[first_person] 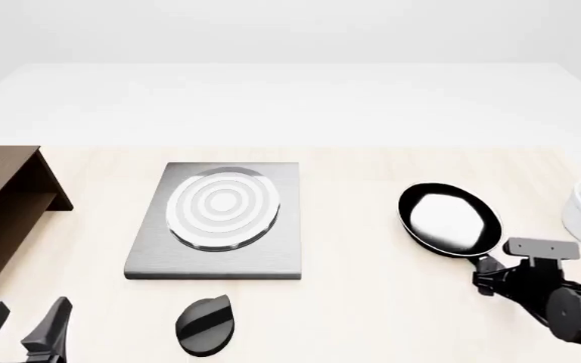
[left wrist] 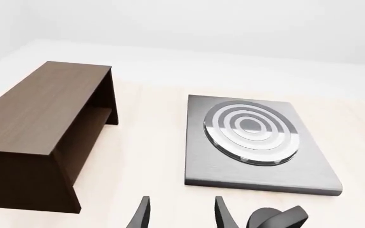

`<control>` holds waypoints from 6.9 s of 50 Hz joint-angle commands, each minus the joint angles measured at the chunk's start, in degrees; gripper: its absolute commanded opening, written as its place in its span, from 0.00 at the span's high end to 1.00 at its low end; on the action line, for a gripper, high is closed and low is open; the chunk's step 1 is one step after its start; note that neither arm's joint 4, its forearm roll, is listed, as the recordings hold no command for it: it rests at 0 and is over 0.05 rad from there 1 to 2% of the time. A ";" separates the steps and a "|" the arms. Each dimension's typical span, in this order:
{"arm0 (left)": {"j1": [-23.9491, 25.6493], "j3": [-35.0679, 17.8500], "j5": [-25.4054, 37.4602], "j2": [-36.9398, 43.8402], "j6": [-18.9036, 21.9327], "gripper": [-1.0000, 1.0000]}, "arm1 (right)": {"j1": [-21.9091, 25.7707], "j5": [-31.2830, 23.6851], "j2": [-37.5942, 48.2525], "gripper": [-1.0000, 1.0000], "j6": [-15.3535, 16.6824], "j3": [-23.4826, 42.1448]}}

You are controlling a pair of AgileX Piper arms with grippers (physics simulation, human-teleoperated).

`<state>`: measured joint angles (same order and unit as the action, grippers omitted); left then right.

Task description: Turn on the stove and put the frying pan on it.

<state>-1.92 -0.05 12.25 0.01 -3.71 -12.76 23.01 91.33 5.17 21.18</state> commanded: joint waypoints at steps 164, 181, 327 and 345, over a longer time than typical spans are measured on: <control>-0.30 0.05 -0.93 0.00 0.48 0.00 | 52.17 -31.00 1.22 1.00 1.42 36.28; -0.55 0.00 -1.04 0.00 0.41 0.00 | 53.12 -29.54 6.88 1.00 1.28 40.13; -1.60 0.04 -1.69 0.00 1.03 0.00 | 56.30 -29.84 -6.90 0.00 6.95 32.30; -1.96 0.04 -1.90 0.00 1.45 0.00 | 53.63 -30.04 -17.53 0.00 5.33 25.12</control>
<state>-3.67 -0.01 10.45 0.00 -2.61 42.51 -7.17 79.53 11.28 50.67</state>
